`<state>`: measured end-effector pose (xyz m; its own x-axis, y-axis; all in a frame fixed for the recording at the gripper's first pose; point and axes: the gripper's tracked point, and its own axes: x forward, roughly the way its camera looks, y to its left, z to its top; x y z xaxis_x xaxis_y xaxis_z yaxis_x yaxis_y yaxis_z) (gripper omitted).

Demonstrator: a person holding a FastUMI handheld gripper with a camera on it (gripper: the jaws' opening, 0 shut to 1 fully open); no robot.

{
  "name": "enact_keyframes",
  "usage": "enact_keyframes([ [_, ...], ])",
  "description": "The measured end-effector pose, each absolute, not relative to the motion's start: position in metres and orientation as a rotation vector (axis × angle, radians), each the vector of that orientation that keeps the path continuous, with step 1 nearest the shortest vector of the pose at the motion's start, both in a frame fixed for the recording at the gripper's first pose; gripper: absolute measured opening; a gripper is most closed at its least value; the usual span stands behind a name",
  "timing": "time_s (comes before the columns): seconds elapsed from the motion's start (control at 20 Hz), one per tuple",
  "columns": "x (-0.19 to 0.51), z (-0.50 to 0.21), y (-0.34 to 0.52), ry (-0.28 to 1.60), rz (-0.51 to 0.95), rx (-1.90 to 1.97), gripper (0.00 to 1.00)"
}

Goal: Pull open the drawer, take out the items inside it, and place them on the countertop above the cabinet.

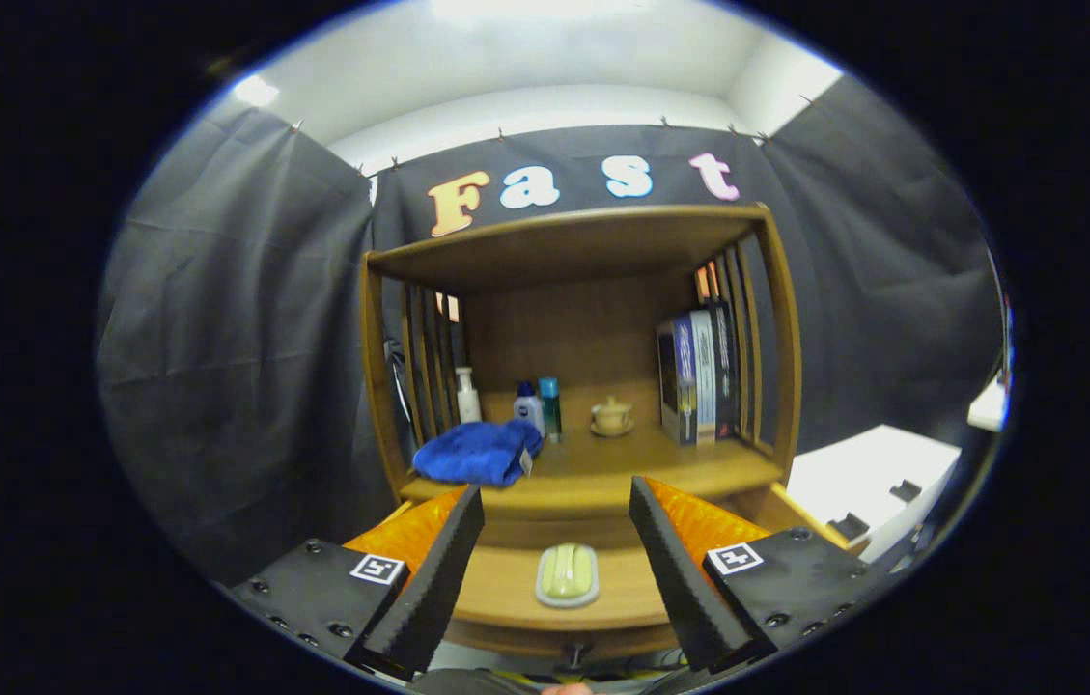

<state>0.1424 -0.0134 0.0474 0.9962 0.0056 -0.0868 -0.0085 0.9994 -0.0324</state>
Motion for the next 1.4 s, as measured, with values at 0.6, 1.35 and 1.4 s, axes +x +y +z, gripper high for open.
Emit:
enact_keyframes([
  [0.6,0.271,-0.127,-0.021,0.71,-0.021,-0.025,0.99],
  [1.35,0.256,-0.221,-0.039,1.047,-0.087,-0.08,0.91],
  [1.4,0.256,-0.223,-0.04,1.058,-0.088,-0.066,0.88],
])
